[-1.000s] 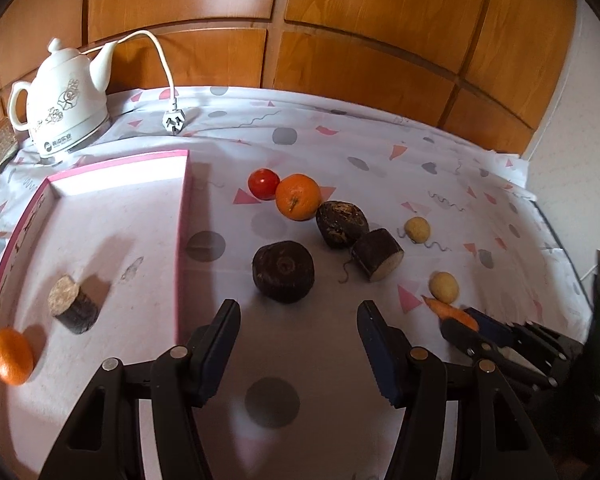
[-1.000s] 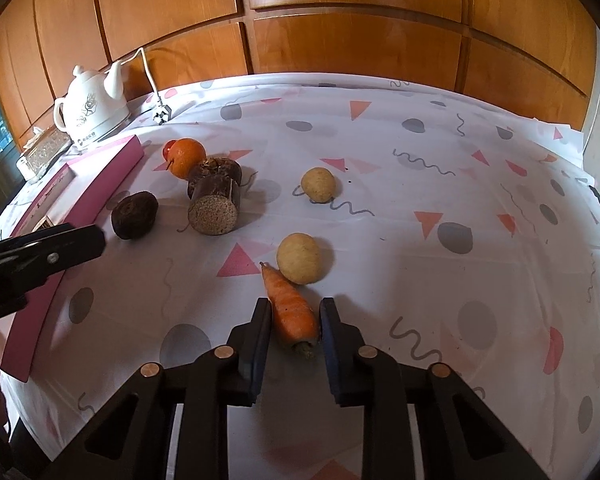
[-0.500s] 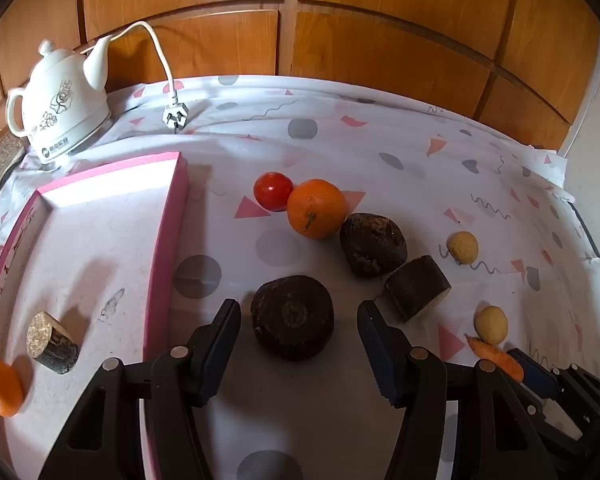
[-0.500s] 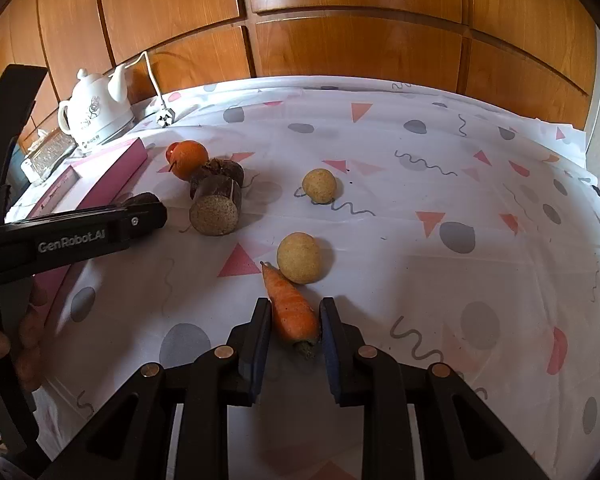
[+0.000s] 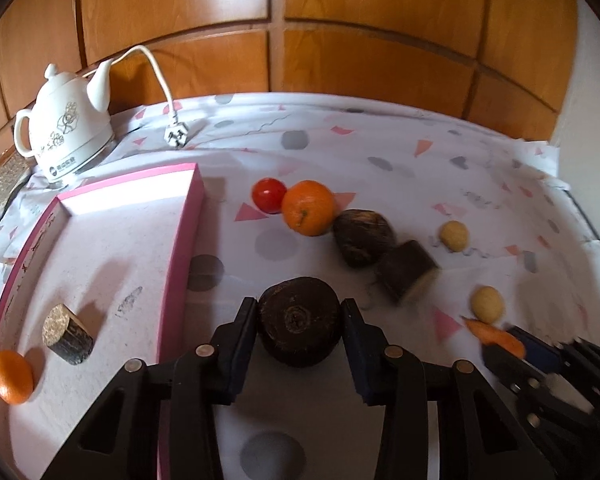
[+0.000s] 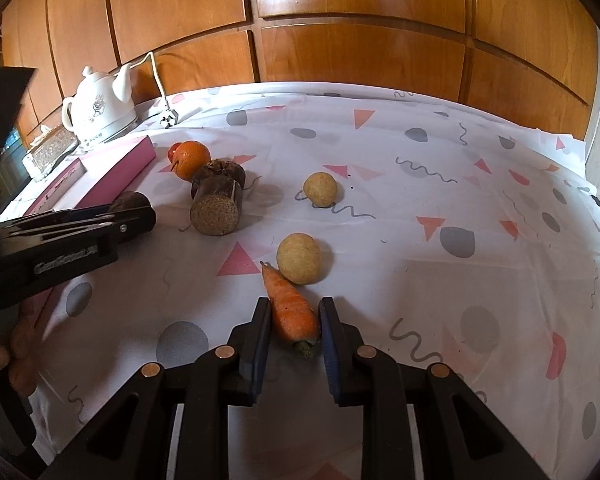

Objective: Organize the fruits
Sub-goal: 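Grasp the dark round beet with the left tool, then carry the beet into the tray and open the left tool while the right tool carries the carrot, then lower the carrot into the tray and open the right tool, then grasp the small yellow potato with the right tool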

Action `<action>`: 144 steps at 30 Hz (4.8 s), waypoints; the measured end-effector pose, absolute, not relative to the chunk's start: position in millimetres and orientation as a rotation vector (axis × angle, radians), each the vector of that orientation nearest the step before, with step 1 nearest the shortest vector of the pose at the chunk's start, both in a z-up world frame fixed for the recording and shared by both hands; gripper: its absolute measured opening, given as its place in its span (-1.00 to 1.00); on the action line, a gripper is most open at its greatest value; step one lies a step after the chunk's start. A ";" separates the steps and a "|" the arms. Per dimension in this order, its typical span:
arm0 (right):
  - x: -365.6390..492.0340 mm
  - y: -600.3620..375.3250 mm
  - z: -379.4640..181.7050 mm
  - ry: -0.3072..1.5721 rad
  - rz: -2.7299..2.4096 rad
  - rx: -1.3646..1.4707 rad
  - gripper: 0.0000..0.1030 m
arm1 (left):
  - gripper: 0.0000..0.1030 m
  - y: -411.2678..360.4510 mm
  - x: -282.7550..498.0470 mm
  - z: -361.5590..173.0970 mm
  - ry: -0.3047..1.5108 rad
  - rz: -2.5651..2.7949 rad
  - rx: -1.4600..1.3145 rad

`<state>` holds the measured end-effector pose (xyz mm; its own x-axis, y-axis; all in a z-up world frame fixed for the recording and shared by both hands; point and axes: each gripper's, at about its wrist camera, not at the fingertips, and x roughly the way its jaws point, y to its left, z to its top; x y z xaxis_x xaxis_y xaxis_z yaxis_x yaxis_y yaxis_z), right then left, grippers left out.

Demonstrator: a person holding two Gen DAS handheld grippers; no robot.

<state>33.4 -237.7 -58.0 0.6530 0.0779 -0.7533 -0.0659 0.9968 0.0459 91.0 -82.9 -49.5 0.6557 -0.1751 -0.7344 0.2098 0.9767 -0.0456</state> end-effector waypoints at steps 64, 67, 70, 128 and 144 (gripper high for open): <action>33.3 -175.1 -18.0 0.892 0.250 0.050 -0.58 | -0.18 -17.8 26.3 2.9 0.725 -0.226 -0.080; 38.6 -159.7 -8.1 0.887 0.310 0.064 -0.58 | -0.18 7.3 24.3 4.6 0.717 -0.166 -0.105; 43.8 -138.8 0.7 0.882 0.380 0.066 -0.58 | -0.18 34.9 22.9 2.5 0.724 -0.091 -0.138; 36.2 -227.0 -35.8 0.922 -0.009 0.227 -0.37 | 0.14 37.8 13.2 2.2 0.731 -0.082 -0.151; 70.1 -240.4 -49.6 0.941 -0.013 0.152 -0.32 | 0.20 -12.0 33.4 4.2 0.777 -0.220 -0.110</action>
<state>70.1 -240.4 -49.6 0.5900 0.0550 -0.8055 0.0778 0.9892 0.1245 33.4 -12.0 4.2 0.6914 -0.2373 -0.6824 0.1564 0.9713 -0.1794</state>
